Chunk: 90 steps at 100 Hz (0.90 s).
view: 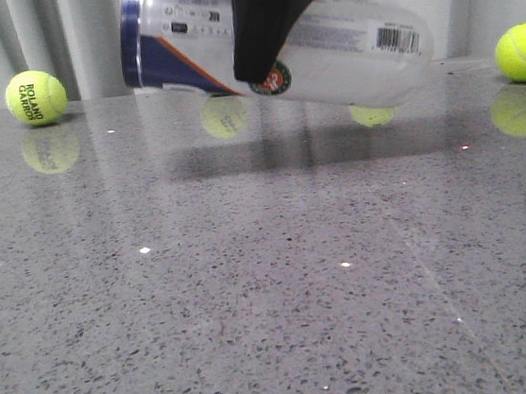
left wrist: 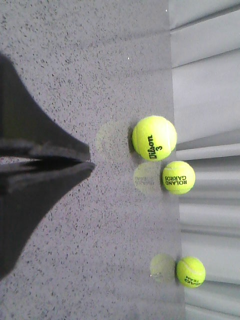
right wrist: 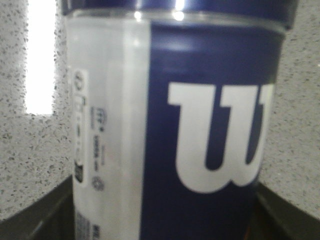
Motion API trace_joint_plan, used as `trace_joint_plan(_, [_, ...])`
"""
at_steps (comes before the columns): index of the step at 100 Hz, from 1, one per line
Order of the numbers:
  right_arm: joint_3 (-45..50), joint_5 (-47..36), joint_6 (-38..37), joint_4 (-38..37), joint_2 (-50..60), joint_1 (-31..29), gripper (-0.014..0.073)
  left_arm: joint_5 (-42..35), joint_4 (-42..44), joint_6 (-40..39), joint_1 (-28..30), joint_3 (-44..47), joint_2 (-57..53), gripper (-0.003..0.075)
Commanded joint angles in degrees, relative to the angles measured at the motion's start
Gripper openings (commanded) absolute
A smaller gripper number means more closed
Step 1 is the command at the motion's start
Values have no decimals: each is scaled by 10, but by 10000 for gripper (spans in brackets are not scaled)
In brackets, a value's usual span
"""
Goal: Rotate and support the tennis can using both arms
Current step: 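Close the right gripper on the can and lift it, swinging it sideways, then lower the can lengthwise onto the table and open the right gripper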
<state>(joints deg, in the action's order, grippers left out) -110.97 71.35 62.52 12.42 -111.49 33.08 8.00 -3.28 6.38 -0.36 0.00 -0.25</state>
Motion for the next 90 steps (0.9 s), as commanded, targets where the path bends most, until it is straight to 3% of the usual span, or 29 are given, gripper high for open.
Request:
trace_joint_plan(1, [-15, 37, 14, 3, 21, 0, 213, -46, -6, -7, 2, 26, -19, -20])
trace_joint_plan(61, [-15, 37, 12, 4, -21, 0, 223, -46, -6, -7, 2, 26, -19, -20])
trace_joint_plan(71, [-15, 38, 11, 4, -21, 0, 335, -46, -6, -7, 2, 26, -19, -20])
trace_joint_plan(86, [-15, 33, 11, 4, -21, 0, 659, -46, -6, -7, 2, 26, -19, -20])
trace_joint_plan(90, [-15, 33, 11, 4, -21, 0, 657, -46, -6, -7, 2, 26, -19, -20])
